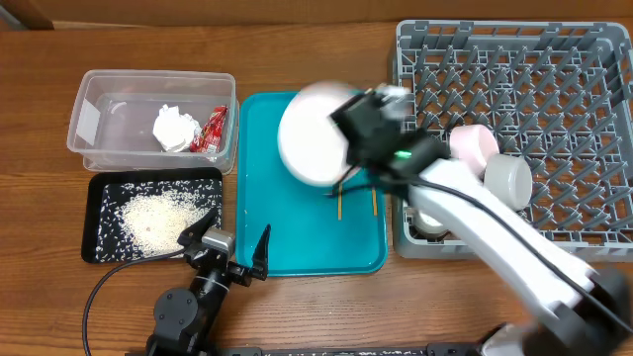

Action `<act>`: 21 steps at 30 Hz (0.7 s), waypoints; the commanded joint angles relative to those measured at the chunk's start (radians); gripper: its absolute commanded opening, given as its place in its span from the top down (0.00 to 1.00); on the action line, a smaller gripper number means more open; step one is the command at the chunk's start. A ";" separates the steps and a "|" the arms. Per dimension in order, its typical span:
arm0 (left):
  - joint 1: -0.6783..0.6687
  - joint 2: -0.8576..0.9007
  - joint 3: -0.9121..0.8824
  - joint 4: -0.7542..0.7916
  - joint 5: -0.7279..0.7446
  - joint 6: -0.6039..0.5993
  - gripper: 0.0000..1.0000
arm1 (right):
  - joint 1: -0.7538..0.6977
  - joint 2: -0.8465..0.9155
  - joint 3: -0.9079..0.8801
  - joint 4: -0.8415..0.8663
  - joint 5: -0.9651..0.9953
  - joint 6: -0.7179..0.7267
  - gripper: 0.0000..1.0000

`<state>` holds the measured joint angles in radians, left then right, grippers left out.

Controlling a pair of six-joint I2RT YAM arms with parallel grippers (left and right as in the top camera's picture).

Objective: Sort waste into correct bins and load items into the dishwasher
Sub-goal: 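Lift the white plate and stand it upright in the grey rack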

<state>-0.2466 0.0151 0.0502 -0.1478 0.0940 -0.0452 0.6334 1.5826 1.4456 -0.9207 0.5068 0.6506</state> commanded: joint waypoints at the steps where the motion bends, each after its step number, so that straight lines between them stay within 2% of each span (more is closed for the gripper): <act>1: 0.006 -0.010 -0.012 0.006 0.000 0.005 0.00 | -0.053 -0.098 0.028 -0.001 0.367 -0.129 0.96; 8: 0.006 -0.010 -0.012 0.006 0.000 0.005 0.00 | -0.233 -0.113 0.027 0.066 0.674 -0.320 0.96; 15: 0.006 -0.010 -0.012 0.006 0.000 0.005 0.00 | -0.409 -0.027 0.027 0.219 0.673 -0.438 0.96; 21: 0.006 -0.010 -0.012 0.006 0.000 0.005 0.00 | -0.423 0.081 0.027 0.307 0.629 -0.496 0.96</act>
<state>-0.2466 0.0151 0.0502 -0.1478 0.0940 -0.0452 0.2001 1.6196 1.4590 -0.6342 1.1324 0.2020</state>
